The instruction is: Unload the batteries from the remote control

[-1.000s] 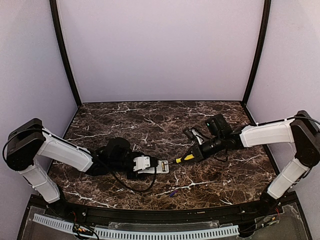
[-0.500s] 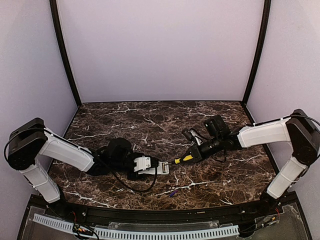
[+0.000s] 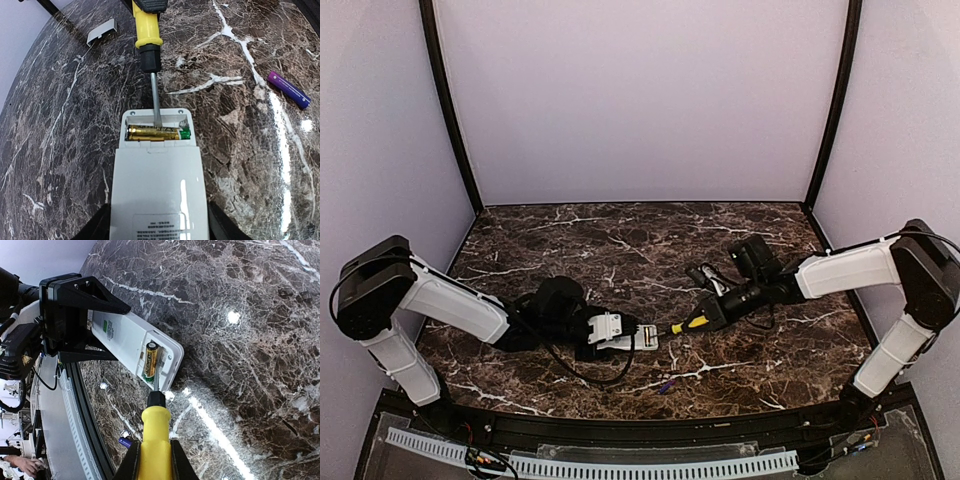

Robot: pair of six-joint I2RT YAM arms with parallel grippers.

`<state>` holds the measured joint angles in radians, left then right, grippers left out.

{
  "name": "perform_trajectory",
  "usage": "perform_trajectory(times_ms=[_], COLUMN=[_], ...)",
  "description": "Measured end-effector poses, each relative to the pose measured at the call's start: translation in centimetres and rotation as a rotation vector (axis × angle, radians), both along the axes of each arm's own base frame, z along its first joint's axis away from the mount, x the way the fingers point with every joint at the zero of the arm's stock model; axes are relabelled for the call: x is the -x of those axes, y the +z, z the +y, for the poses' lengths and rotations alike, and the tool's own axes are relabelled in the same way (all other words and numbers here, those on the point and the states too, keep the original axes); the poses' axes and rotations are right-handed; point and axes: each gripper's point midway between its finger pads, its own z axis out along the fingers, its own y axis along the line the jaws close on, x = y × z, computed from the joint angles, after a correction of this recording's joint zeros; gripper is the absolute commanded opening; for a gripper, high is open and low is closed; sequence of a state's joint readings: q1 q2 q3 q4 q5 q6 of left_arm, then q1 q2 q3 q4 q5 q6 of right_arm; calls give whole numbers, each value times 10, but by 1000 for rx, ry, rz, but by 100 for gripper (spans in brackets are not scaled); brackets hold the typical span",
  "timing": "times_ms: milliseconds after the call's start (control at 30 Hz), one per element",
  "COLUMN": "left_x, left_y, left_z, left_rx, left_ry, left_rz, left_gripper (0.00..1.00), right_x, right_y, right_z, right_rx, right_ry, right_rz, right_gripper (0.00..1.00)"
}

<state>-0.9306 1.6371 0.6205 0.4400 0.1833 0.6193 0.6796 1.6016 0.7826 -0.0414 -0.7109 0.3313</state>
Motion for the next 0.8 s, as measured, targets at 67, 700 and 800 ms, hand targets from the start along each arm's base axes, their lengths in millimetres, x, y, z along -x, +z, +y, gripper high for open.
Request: perform_trajectory(times_ms=[67, 700, 800], left_x=[0, 0, -1], left_y=[-1, -1, -1], left_z=[0, 0, 0], left_rx=[-1, -4, -6], left_ry=[0, 0, 3], left_rz=[0, 1, -3], left_gripper=[0, 0, 0], right_x=[3, 11, 12], right_y=[-2, -4, -3], right_z=[-1, -2, -1], right_rx=[1, -9, -18], right_ry=[5, 25, 30], right_rz=[9, 33, 40], right_gripper=[0, 0, 0])
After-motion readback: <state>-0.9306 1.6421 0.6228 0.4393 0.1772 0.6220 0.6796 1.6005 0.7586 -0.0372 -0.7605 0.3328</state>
